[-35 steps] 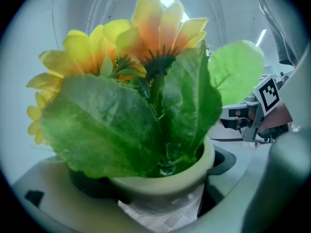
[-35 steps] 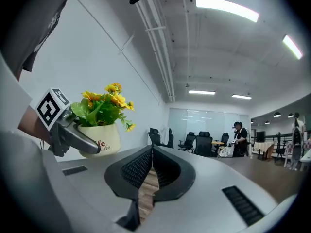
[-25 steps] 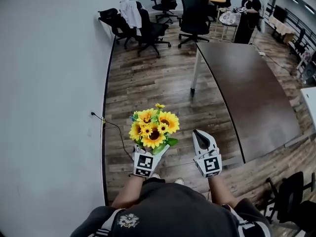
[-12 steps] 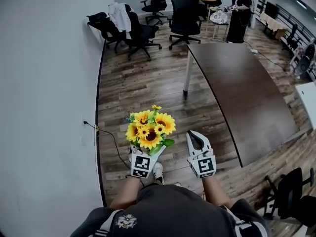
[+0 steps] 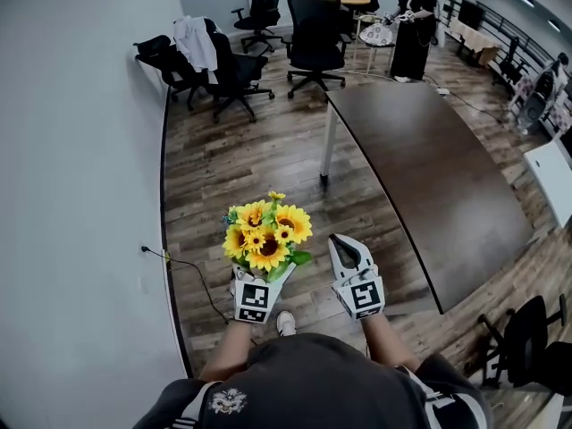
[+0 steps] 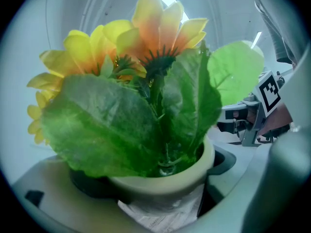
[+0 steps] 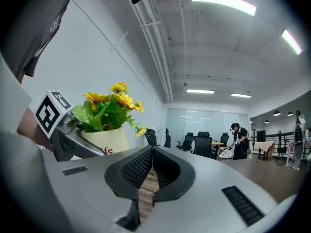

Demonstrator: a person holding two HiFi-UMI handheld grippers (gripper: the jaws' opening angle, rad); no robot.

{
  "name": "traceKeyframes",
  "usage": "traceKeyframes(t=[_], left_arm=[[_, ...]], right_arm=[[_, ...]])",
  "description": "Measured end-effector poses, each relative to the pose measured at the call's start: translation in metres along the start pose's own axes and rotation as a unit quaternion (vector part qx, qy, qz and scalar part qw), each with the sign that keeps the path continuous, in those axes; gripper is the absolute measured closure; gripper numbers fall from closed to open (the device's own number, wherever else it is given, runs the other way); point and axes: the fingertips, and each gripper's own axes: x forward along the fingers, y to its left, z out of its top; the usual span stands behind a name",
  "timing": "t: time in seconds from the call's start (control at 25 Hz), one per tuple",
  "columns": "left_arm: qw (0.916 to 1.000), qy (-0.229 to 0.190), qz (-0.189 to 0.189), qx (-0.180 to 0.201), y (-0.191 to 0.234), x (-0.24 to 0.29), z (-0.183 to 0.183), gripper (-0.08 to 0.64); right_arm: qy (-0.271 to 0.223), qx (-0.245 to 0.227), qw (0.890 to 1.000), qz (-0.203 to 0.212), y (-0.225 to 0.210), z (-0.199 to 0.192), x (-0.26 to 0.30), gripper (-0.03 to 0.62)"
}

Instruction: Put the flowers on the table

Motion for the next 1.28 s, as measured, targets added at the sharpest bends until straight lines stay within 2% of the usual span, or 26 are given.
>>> traceKeyframes(t=[0.12,0.28,0.44,0.68,1.0,1.28], left_arm=[[1.0000,-0.004,-0.004,0.003,-0.004,-0.003,-0.003,0.011],[0.9998,-0.011,-0.017,0.004,0.043,0.026,-0.003,0.011],[0.9995,-0.016,-0.026,0.006,0.039,0.022,-0.009,0.011],[0.9988,-0.022,-0.040,0.016,0.067,0.043,-0.004,0.011],[0.9979,-0.019,-0.060,0.013,0.075,0.074,-0.007,0.011],[0.9970,-0.016,-0.073,0.019,0.071,0.131,-0.007,0.011]], right_arm=[[-0.005,0.002,1.000,-0.008,0.002,-0.003,-0.005,0.569],[0.002,0.002,1.000,-0.020,-0.002,0.002,0.048,0.569],[0.004,-0.005,0.999,-0.033,0.002,-0.004,0.043,0.569],[0.008,-0.007,0.999,-0.053,-0.009,0.000,0.071,0.569],[0.017,-0.009,0.997,-0.073,-0.040,-0.009,0.092,0.569],[0.033,-0.004,0.997,-0.073,-0.088,-0.030,0.117,0.569]])
